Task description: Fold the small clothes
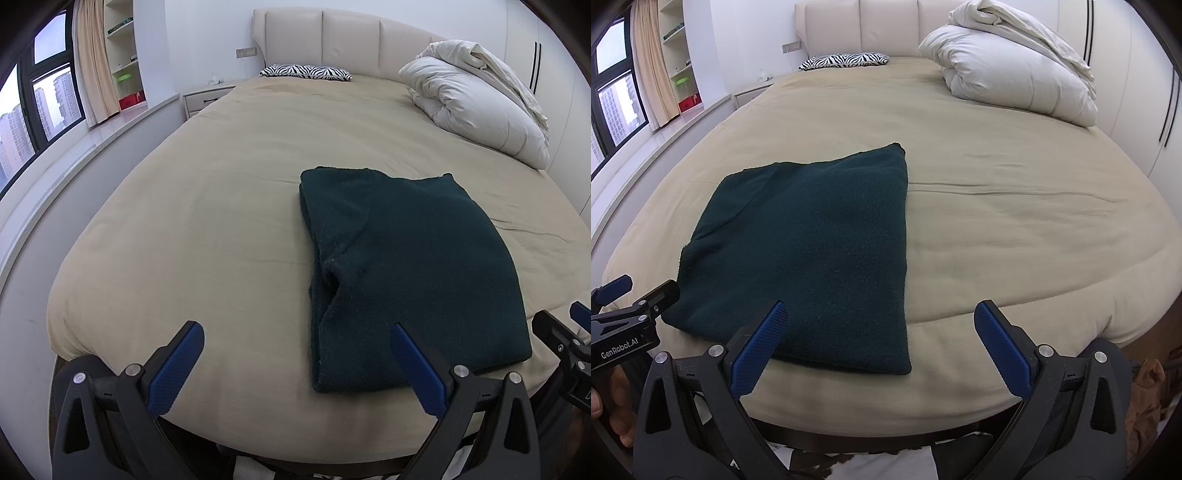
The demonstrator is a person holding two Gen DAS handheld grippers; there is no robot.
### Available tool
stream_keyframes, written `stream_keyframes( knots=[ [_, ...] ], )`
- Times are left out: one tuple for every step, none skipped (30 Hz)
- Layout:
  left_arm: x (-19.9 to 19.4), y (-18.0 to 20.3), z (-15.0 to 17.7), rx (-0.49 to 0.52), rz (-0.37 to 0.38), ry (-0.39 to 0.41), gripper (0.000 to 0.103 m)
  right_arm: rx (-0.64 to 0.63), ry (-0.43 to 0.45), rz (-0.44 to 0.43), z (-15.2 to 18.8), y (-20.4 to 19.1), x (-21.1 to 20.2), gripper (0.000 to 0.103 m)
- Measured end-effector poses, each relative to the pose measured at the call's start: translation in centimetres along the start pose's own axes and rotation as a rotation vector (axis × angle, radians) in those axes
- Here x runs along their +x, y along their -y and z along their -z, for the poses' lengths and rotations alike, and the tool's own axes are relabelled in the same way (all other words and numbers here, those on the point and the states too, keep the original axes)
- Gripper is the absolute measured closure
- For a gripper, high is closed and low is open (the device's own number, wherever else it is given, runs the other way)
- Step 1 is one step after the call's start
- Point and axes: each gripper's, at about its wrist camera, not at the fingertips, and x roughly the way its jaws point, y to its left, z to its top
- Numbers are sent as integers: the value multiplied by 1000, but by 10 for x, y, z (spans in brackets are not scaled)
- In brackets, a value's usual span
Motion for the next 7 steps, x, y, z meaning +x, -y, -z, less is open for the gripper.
stream_keyframes(
  knots=[
    [0,0,0,1,1,-1,0,0,-1,-1,0,0,0,0],
    [0,0,0,1,2,-1,0,1,-2,-2,1,0,-1,0],
    [0,0,0,1,1,-1,0,2,-3,-2,1,0,-1,0],
    [0,0,0,2,1,1,0,3,-3,-3,1,1,-1,0],
    [0,1,0,2,2,2,0,4,-4,-3,1,1,-1,0],
    [0,1,0,2,1,2,0,4,-5,-4,0,1,-1,0],
    [0,1,0,2,1,2,0,4,-5,-5,0,1,-1,0]
  ],
)
